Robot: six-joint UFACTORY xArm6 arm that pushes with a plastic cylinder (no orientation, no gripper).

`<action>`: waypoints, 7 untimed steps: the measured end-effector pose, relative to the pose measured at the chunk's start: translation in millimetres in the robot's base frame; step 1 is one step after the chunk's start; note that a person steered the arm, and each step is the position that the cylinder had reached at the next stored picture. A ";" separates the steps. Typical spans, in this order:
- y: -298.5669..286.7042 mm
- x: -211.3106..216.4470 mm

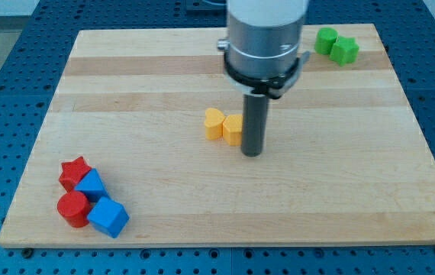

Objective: Separate the green star from the green circle

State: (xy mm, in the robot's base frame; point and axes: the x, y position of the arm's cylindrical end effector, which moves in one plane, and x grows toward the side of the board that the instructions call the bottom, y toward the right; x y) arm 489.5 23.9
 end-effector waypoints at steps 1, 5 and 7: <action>-23.0 -2.2; 45.8 61.2; 218.2 -43.1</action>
State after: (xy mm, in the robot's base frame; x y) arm 446.4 242.1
